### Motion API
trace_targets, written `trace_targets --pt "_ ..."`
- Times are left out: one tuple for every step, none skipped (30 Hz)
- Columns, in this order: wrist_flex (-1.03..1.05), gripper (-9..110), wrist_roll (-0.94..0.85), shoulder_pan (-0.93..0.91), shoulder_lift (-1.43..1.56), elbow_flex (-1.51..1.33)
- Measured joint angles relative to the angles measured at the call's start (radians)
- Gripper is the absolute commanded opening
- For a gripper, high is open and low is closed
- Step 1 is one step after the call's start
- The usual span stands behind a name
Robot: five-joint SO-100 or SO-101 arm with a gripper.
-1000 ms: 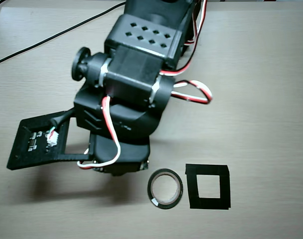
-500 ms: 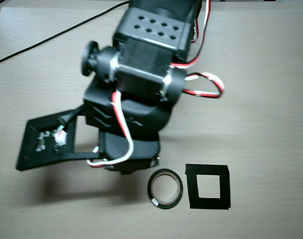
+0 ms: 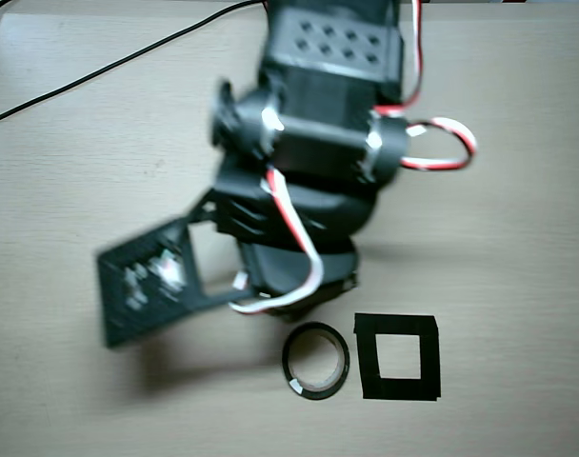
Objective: Grasp a tape and put it in the target area.
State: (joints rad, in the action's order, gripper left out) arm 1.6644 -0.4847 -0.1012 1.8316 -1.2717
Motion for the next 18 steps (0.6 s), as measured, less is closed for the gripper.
trace_targets --pt "0.003 11 -0.012 0.015 0.000 -0.012" --pt "0.003 11 -0.021 0.029 0.000 -0.021" --pt "0.003 13 -0.023 0.041 -0.002 -0.025" --pt "0.003 14 -0.026 0.051 -0.002 -0.028" --pt "0.003 14 -0.035 0.057 -0.006 -0.031" --pt "0.003 15 -0.051 0.064 -0.015 -0.038" --pt "-0.002 15 -0.063 0.074 -0.023 -0.049" --pt "-0.015 15 -0.074 0.084 -0.026 -0.066" --pt "-0.023 15 -0.089 0.095 -0.028 -0.084" --pt "-0.048 15 -0.101 0.107 -0.028 -0.107" --pt "-0.077 14 -0.123 0.109 -0.029 -0.137" --pt "-0.089 14 -0.124 0.115 -0.029 -0.163" --pt "-0.126 14 -0.121 0.115 -0.029 -0.190" --pt "-0.167 14 -0.135 0.114 -0.029 -0.219" --pt "-0.189 14 -0.135 0.114 -0.029 -0.250" --pt "-0.230 14 -0.129 0.114 -0.032 -0.278" --pt "-0.275 14 -0.138 0.115 -0.038 -0.305" --pt "-0.302 14 -0.135 0.118 -0.046 -0.333"
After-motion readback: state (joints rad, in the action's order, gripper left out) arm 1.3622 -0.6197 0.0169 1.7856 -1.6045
